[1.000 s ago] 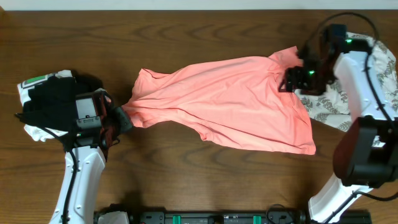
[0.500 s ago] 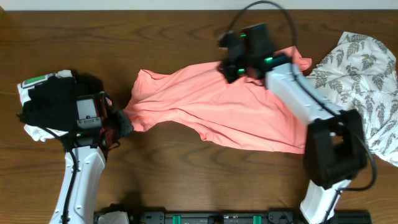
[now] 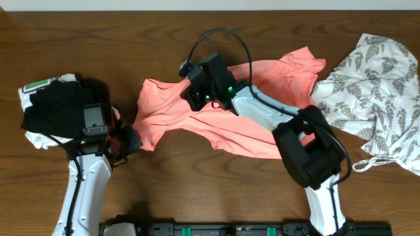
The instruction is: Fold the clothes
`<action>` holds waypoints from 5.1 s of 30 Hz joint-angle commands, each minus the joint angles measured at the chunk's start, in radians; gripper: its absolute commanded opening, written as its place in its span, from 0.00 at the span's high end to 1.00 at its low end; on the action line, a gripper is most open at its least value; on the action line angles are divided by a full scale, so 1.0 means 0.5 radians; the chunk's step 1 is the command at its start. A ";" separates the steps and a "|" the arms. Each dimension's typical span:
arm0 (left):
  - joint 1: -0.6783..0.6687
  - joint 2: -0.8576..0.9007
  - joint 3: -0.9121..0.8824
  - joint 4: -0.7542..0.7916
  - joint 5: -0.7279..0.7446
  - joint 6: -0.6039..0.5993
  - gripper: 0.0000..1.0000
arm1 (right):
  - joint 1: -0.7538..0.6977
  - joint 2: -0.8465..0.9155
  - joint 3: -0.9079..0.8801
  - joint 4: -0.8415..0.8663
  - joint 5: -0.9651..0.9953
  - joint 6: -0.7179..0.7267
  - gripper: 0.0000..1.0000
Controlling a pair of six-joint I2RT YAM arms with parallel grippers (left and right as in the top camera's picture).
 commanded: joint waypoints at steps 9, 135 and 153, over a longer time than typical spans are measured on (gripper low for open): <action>0.008 -0.018 -0.004 0.014 -0.003 0.003 0.87 | -0.043 0.156 0.012 0.100 0.258 0.081 0.99; -1.127 0.686 -0.004 0.923 0.438 -0.249 0.94 | -1.226 -0.478 0.093 -2.557 0.668 0.024 0.06; -1.188 0.683 -0.004 0.576 0.520 -0.478 0.94 | -1.207 -0.478 0.093 -2.438 0.568 -0.090 0.17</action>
